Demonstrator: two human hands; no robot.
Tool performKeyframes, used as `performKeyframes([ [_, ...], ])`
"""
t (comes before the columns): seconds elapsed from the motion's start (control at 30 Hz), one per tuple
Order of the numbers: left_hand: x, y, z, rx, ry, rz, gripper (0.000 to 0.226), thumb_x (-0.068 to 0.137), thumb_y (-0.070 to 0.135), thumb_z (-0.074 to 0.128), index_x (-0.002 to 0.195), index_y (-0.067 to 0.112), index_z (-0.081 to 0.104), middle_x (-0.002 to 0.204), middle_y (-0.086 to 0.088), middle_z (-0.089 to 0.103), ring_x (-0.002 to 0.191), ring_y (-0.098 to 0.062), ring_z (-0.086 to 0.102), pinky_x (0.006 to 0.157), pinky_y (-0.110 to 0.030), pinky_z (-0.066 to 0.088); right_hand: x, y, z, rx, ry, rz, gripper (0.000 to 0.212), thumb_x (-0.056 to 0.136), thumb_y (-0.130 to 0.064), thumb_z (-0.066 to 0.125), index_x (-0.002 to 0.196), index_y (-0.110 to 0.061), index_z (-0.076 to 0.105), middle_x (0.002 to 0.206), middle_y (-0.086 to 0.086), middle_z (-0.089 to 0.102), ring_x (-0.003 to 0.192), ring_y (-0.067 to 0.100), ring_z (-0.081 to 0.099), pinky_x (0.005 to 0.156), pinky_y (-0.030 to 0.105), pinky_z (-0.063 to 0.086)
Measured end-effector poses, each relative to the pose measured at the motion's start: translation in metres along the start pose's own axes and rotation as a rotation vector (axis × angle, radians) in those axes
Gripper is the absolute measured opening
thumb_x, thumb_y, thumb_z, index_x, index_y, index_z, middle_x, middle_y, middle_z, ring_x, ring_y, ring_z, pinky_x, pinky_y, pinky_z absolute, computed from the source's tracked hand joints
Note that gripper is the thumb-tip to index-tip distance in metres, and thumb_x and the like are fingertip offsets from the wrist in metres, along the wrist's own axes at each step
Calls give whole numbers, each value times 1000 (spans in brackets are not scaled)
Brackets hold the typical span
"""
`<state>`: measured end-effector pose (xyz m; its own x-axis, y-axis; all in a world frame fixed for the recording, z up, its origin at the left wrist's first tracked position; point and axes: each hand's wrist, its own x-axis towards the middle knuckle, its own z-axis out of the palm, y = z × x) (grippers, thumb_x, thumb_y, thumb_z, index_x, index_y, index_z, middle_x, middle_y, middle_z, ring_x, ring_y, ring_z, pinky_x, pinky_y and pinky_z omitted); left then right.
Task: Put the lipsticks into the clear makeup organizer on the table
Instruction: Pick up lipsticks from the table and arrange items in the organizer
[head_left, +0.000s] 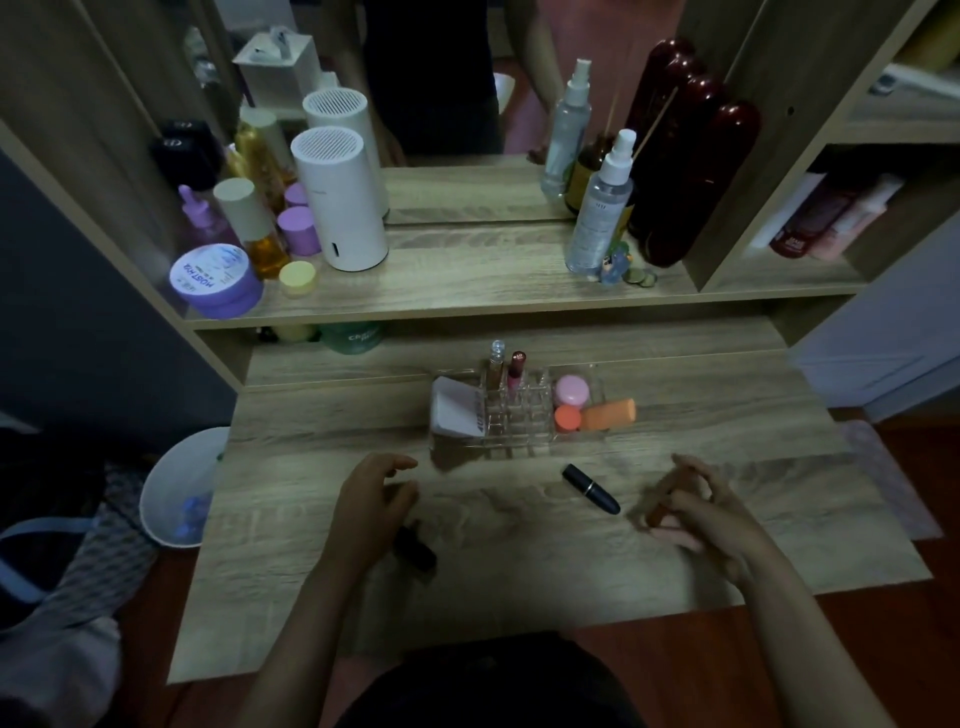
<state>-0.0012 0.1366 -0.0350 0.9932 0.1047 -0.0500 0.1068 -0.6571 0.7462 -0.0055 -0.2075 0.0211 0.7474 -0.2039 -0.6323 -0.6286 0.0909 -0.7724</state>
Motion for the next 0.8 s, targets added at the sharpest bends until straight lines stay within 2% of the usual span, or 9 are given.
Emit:
performKeyframes([
  [0.07, -1, -1, 0, -4, -2, 3, 24, 83, 6, 63, 107, 9, 64, 112, -10, 63, 99, -13, 53, 80, -25, 46, 1, -1, 0, 49, 45, 7, 53, 89, 13, 45, 137, -7, 34, 98, 28, 56, 66, 27, 56, 35, 19, 51],
  [0.17, -1, -2, 0, 2, -13, 24, 24, 84, 6, 63, 107, 8, 63, 112, -10, 62, 98, -11, 51, 80, -24, 45, 3, -12, 2, 122, 69, -33, 53, 89, 10, 49, 135, -11, 35, 86, 17, 59, 61, 27, 62, 38, 20, 55],
  [0.27, -3, -4, 1, 2, -14, 24, 23, 84, 7, 63, 107, 8, 63, 110, -10, 63, 96, -10, 52, 79, -21, 43, 0, -30, 5, 141, 46, -139, 57, 87, 10, 51, 134, -19, 36, 89, 17, 60, 65, 28, 62, 42, 24, 58],
  [0.37, -6, -8, 2, -6, -16, 18, 22, 84, 7, 63, 106, 9, 63, 109, -9, 63, 93, -9, 53, 74, -11, 39, -2, -52, 10, 125, -13, -210, 59, 88, 10, 48, 131, -28, 36, 79, 20, 58, 52, 25, 64, 37, 21, 54],
  [0.43, -7, -9, 2, -11, -16, 5, 23, 84, 7, 63, 107, 9, 63, 110, -8, 62, 93, -8, 53, 72, -6, 37, -1, -65, 18, 51, -71, -247, 61, 88, 10, 47, 132, -30, 35, 72, 21, 55, 48, 27, 63, 36, 21, 53],
  [0.5, -7, -10, 1, -18, -8, 1, 23, 84, 6, 63, 107, 9, 63, 110, -8, 62, 93, -8, 53, 71, -4, 37, 2, -76, 30, -61, -111, -258, 63, 87, 9, 50, 134, -29, 34, 75, 20, 56, 57, 29, 60, 39, 22, 53],
  [0.63, -5, -7, 0, -25, 2, 14, 25, 85, 6, 61, 109, 9, 63, 112, -8, 61, 98, -9, 51, 73, -7, 38, 20, -90, 59, -391, -112, -301, 57, 84, 2, 57, 132, -24, 41, 86, 14, 53, 71, 26, 57, 59, 34, 49],
  [0.73, -5, -5, 1, -32, 6, 9, 25, 85, 7, 61, 110, 11, 62, 112, -4, 59, 97, -8, 50, 69, -3, 37, 38, -96, 80, -605, -84, -369, 33, 82, -3, 63, 113, -12, 58, 92, 10, 59, 78, 19, 55, 65, 29, 45],
  [0.8, -7, -7, -1, -20, 14, 2, 25, 85, 9, 61, 110, 13, 62, 111, -2, 59, 96, -7, 50, 65, -2, 36, 47, -97, 91, -771, -78, -439, 16, 81, -3, 64, 95, -11, 62, 84, 2, 62, 84, 21, 57, 62, 26, 45],
])
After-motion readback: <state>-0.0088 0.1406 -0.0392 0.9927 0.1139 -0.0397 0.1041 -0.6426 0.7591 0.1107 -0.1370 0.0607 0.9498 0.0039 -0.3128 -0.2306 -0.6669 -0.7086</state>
